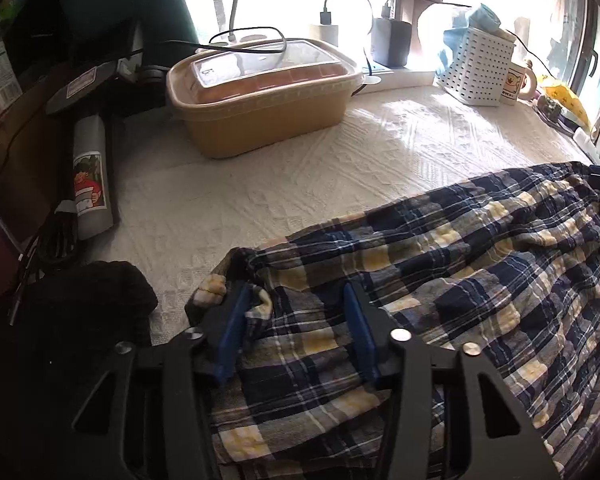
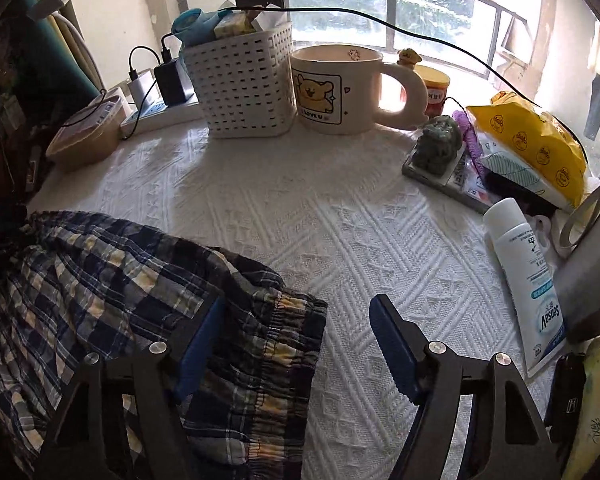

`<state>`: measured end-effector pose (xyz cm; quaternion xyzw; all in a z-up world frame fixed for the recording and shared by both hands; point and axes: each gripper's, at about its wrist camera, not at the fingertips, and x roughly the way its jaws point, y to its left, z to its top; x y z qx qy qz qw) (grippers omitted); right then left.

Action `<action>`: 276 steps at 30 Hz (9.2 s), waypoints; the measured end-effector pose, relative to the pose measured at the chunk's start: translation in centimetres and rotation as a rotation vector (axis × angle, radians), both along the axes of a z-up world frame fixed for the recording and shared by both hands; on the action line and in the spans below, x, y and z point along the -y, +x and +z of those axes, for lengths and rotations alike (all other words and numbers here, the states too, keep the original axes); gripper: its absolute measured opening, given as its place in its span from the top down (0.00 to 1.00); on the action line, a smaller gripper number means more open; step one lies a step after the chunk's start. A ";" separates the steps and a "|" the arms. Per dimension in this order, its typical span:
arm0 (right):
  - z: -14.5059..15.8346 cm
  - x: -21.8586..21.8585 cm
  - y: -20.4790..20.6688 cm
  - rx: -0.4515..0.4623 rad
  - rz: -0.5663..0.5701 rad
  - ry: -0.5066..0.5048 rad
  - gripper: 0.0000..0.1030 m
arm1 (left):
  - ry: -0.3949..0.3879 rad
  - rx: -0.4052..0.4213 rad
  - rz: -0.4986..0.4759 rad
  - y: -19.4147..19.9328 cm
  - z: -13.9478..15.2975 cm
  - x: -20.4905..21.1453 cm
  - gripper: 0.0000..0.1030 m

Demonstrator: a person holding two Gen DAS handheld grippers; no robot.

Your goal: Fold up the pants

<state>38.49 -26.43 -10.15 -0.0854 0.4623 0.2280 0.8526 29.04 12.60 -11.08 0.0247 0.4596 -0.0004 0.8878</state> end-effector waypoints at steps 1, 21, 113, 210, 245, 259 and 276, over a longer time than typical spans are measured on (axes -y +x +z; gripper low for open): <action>-0.1 -0.3 0.0 -0.002 0.012 -0.002 0.35 | 0.003 0.002 -0.002 0.0 0.1 0.3 0.68; 5.3 0.4 1.4 0.305 -0.143 -0.071 0.74 | 0.117 0.223 -0.087 7.8 6.7 4.1 0.98; 0.9 9.2 -16.0 0.130 -0.250 0.055 0.59 | -0.170 -0.003 -0.101 -2.3 0.5 8.4 1.00; 4.6 7.4 -27.4 0.265 -0.203 0.064 0.98 | -0.311 0.076 -0.057 -26.2 0.7 8.9 0.97; 0.9 9.4 -22.9 0.227 -0.185 0.131 0.44 | -0.167 0.026 -0.103 -28.7 -0.7 12.4 0.34; 0.9 8.3 -24.0 0.223 -0.213 0.117 0.44 | -0.270 0.017 0.022 -32.0 -1.0 9.0 0.31; 2.0 8.3 -26.0 0.268 -0.204 0.100 0.44 | -0.491 0.064 0.034 -28.6 -0.6 10.4 0.59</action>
